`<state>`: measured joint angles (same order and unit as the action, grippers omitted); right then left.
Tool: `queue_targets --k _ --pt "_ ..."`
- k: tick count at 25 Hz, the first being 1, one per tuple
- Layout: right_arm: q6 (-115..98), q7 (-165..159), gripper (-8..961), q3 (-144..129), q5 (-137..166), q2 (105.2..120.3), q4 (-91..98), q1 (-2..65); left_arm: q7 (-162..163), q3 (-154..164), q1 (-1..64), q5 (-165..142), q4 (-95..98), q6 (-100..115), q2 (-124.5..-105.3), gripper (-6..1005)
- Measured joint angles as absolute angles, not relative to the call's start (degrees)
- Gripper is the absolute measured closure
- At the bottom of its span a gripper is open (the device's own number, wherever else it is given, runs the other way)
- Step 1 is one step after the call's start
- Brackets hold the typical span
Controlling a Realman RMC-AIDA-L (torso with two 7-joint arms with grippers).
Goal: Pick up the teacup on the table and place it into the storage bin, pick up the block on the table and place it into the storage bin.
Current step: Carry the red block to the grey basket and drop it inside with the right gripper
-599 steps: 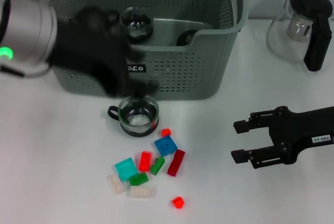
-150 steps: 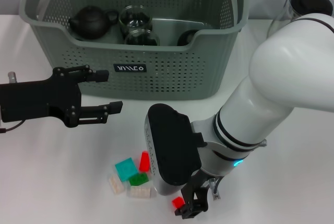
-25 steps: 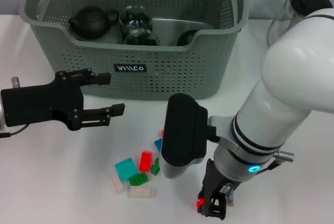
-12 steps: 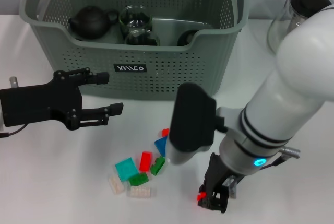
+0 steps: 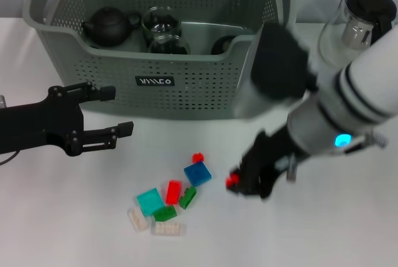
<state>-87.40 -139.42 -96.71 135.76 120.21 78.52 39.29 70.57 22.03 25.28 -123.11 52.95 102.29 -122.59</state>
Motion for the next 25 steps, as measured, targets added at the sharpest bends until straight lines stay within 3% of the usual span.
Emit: queue_targets --k 9,16,25 --pt "-83.2 -136.1 751 -79.3 132.0 120.32 83.0 46.3 70.5 22.0 24.9 -123.1 53.8 102.7 -122.56 213" --pt "-67.4 -135.4 751 -73.7 133.0 120.20 73.9 52.7 70.5 22.0 24.9 -123.1 53.8 103.0 -122.52 212" --pt "-61.3 -133.6 734 -68.5 133.3 118.09 60.1 58.0 70.7 22.0 25.2 -123.1 53.7 103.0 -122.52 212"
